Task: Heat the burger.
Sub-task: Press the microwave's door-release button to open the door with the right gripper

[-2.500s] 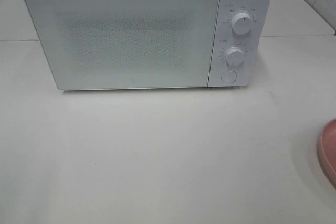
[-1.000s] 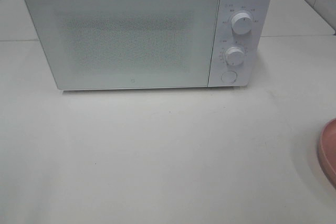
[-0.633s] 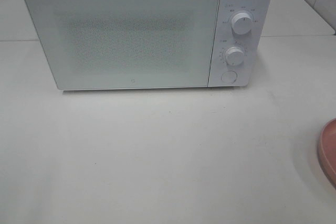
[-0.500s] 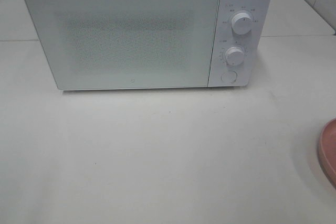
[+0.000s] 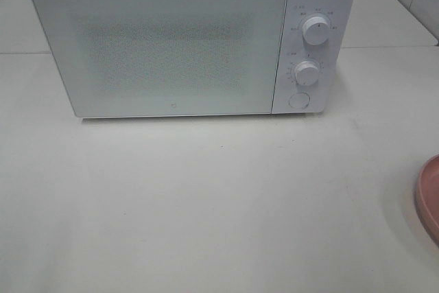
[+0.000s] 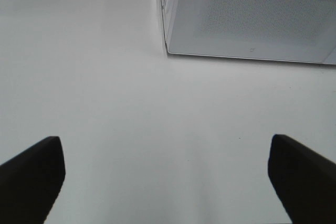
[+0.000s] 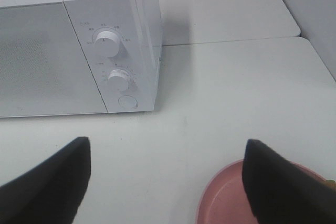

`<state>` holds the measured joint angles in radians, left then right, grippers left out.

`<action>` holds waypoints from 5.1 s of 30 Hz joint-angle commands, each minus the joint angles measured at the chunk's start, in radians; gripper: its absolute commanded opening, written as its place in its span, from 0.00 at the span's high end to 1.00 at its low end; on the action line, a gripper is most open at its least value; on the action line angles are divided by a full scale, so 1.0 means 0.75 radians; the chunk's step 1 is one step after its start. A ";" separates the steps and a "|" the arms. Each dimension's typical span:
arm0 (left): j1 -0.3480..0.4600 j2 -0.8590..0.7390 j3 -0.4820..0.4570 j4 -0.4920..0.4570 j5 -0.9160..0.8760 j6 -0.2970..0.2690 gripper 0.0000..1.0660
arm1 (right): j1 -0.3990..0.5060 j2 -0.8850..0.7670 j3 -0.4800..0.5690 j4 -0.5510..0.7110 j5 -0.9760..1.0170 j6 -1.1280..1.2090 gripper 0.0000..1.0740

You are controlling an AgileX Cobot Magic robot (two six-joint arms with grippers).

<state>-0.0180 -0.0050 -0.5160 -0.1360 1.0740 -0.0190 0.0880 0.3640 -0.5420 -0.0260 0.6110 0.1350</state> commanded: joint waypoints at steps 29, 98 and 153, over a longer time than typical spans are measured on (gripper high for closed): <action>0.000 -0.033 0.000 -0.004 -0.013 -0.005 0.08 | -0.004 0.541 -0.008 -0.044 -0.553 -0.009 0.29; 0.000 -0.032 0.000 -0.004 -0.013 -0.005 0.08 | 0.813 1.631 0.209 1.121 -2.379 -0.781 0.29; 0.000 -0.032 0.000 -0.004 -0.013 -0.005 0.08 | 0.881 1.801 0.209 0.972 -2.148 1.449 1.00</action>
<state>-0.0180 -0.0050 -0.5160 -0.1360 1.0740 -0.0190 0.7490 1.7170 -0.3850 0.7370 -1.0290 1.1680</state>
